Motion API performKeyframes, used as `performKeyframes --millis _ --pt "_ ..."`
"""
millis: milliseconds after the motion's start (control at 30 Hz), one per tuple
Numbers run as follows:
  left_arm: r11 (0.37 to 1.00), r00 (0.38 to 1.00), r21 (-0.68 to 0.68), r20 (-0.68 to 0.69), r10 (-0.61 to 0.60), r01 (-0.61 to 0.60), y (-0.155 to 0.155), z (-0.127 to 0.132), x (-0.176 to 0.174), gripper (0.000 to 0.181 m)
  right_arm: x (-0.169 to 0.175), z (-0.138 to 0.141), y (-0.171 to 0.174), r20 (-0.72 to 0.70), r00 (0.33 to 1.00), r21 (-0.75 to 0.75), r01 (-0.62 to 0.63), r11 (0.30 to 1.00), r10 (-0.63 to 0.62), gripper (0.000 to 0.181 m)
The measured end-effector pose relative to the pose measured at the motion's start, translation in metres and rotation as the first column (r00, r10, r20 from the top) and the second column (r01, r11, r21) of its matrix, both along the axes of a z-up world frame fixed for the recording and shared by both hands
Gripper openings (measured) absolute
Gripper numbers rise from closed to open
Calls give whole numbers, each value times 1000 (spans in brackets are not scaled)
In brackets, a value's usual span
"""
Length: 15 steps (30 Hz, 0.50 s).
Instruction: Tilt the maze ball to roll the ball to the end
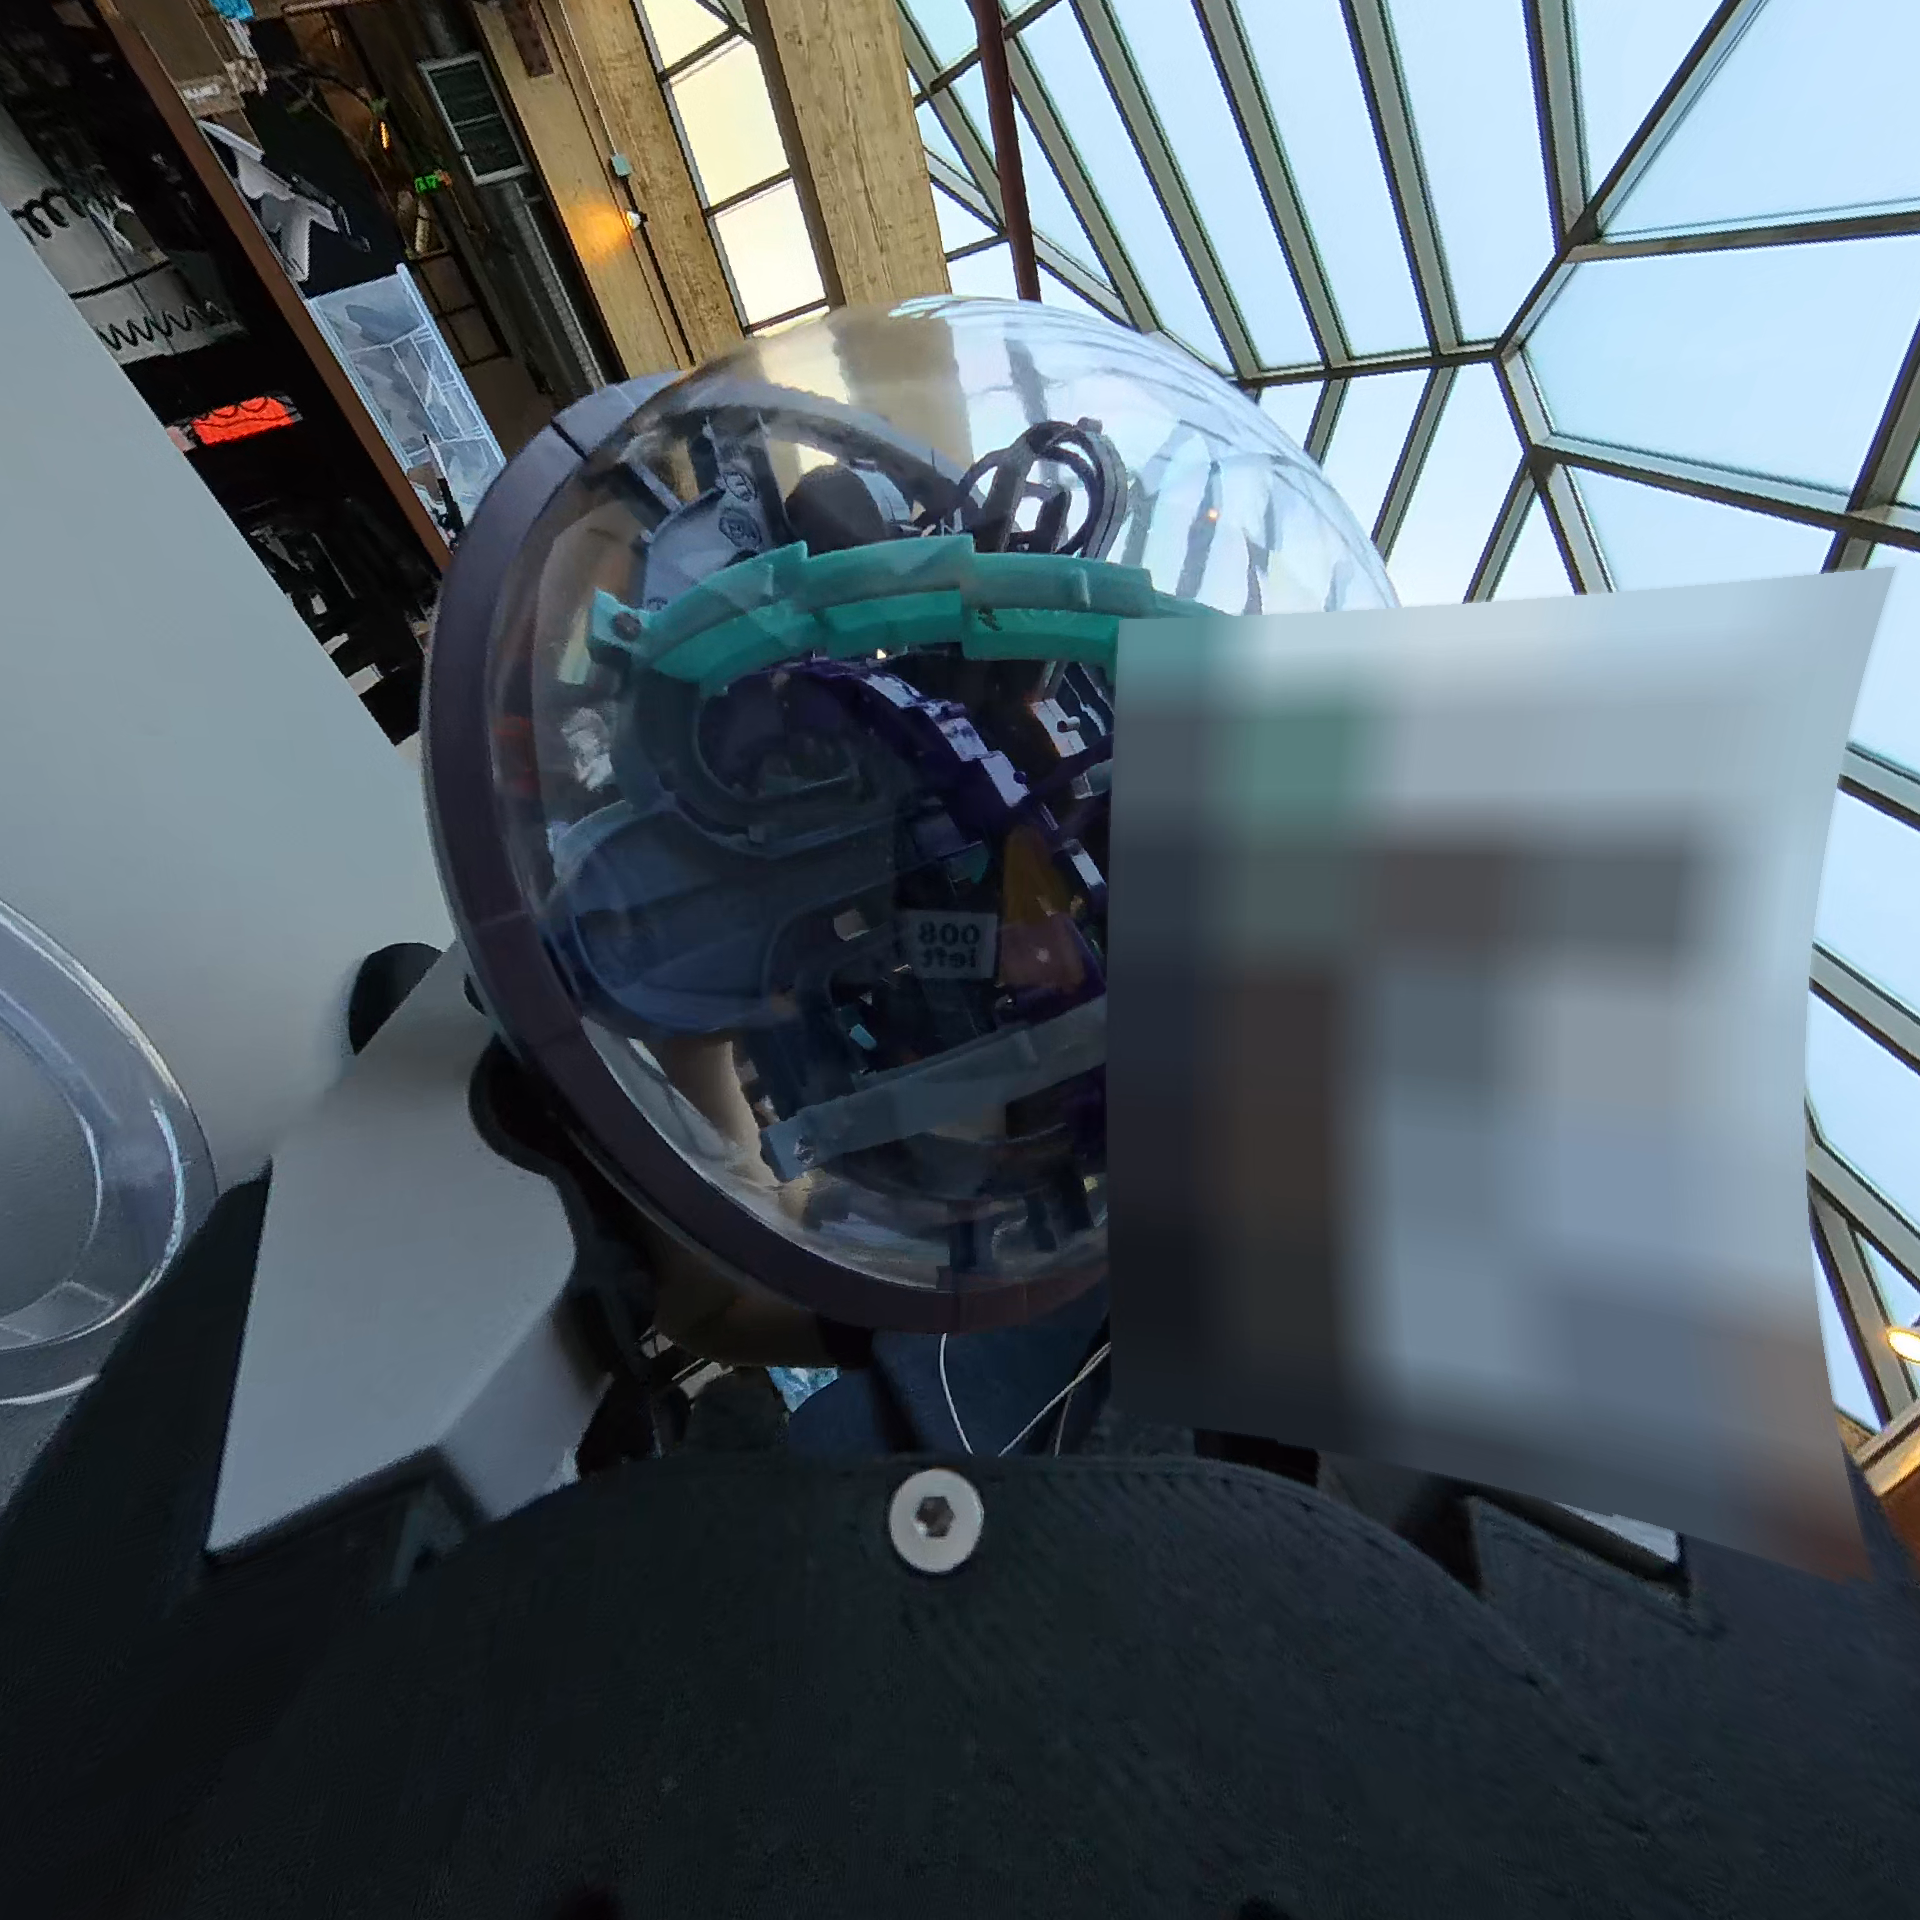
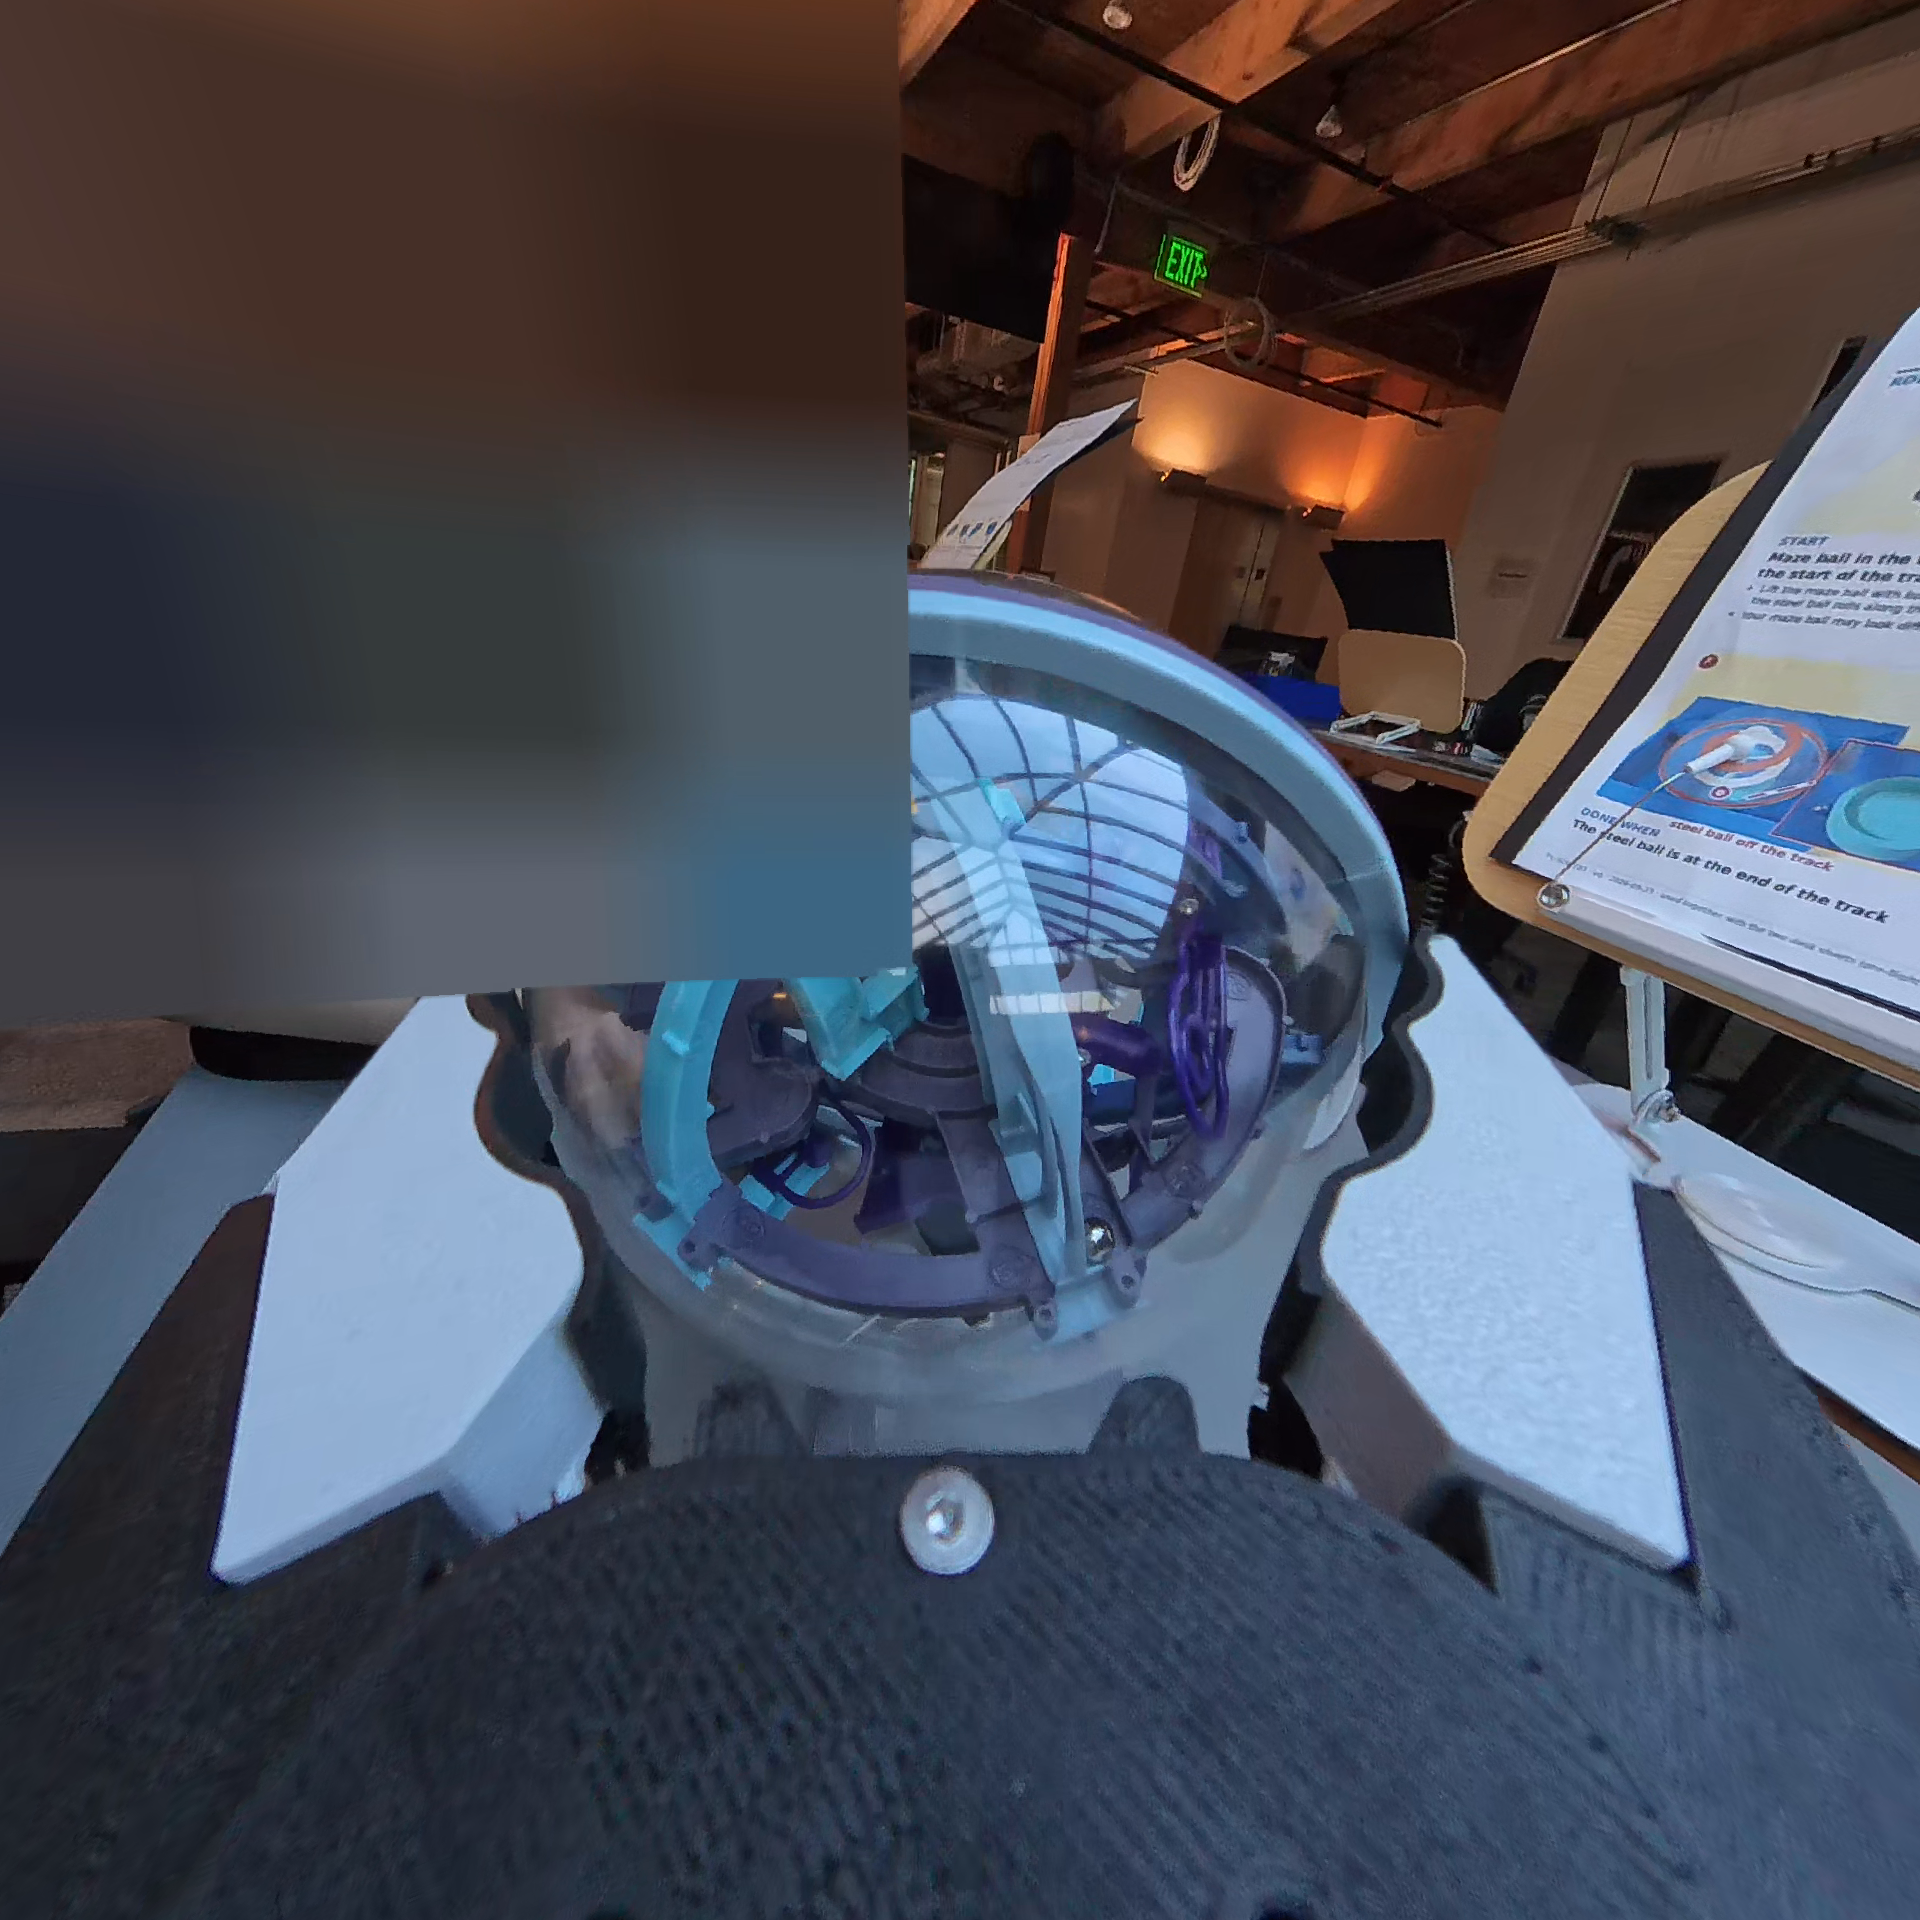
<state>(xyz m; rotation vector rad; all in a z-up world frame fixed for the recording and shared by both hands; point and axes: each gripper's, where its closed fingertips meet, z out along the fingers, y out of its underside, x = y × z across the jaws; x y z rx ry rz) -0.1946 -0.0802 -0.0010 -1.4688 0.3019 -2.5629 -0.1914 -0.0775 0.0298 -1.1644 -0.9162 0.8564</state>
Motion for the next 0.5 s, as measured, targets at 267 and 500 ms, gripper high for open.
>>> performKeyframes --millis 267,500 --pt "994 998 -94 39 -58 62 0 -2 -1 160 0 -12 2 98 995 1 10 1000 -10 159" --pt "990 997 -122 12 -73 73 2 -8 -1 160 3 -35 6 268 960 88 53 995 -75 160"
